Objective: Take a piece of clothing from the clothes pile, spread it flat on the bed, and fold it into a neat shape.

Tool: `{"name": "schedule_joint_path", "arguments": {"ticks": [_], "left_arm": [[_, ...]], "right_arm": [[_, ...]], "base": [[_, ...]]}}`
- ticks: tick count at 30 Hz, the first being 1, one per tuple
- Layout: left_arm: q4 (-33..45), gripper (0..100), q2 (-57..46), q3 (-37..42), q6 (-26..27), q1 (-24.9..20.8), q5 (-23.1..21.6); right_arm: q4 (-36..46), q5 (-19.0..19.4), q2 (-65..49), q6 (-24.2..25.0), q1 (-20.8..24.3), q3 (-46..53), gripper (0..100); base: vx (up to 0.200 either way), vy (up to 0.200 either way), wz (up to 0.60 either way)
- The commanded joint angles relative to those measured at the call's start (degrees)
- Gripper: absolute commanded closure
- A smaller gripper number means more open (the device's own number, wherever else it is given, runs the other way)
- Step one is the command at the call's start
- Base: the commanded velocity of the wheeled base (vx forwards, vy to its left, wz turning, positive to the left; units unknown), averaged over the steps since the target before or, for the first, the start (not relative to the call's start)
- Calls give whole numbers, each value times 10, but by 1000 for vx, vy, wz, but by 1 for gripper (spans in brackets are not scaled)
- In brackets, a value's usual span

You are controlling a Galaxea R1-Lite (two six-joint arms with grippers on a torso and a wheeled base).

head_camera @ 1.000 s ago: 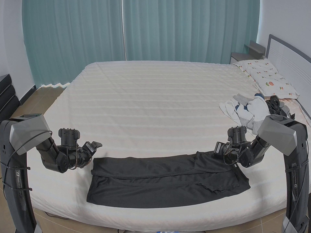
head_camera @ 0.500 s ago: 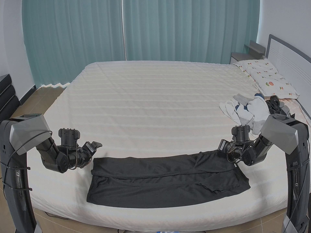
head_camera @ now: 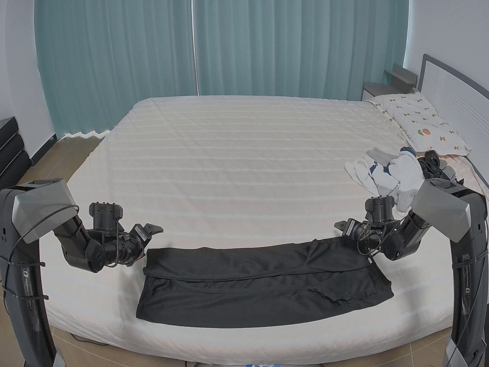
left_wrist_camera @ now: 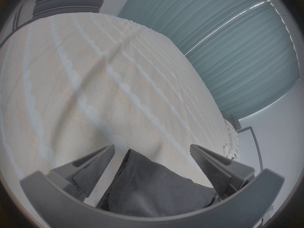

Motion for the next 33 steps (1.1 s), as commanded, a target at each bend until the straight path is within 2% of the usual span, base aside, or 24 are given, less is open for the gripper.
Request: {"name": "schedule_joint_path", "arguments": {"ticks": [1,3,5,7,10,14,16,19,21,24,27,33], "left_arm": [[-3,0,-22,16,1,15,-29],[-2,0,-24,16,4,16,-32],[0,0,-43,34,51,24,-32],[4,0,-55,51,79,26,-36],[4,0,-56,69,98,20,-36],[10,0,-58,77,112,8,-36],[15,0,-58,77,113,8,-36],[24,0,-57,75,114,7,-36],[25,0,-58,77,116,3,-36],[27,0,-51,76,136,-7,-32],[32,0,-43,77,159,-18,-29],[49,0,-36,64,171,-37,-17]], "right_arm": [[-1,-2,-44,25,-15,25,0],[-1,1,-57,37,-17,37,0],[-1,3,-105,66,-15,87,0],[-3,3,-124,75,-9,127,0],[-21,4,-146,84,-2,171,0],[-121,5,-172,135,-1,264,0],[-137,5,-172,141,-1,281,0],[-200,20,-160,164,-4,331,0],[-235,44,-145,186,-7,356,0],[-273,62,-127,195,-11,370,0],[-284,63,-121,194,-9,373,0],[-285,64,-122,195,-1,374,0]], "base": [[0,0,0],[0,0,0],[0,0,0],[0,0,0],[0,0,0],[0,0,0],[0,0,0],[-133,0,0],[-100,0,0],[0,0,0],[0,0,0],[0,0,0]]}}
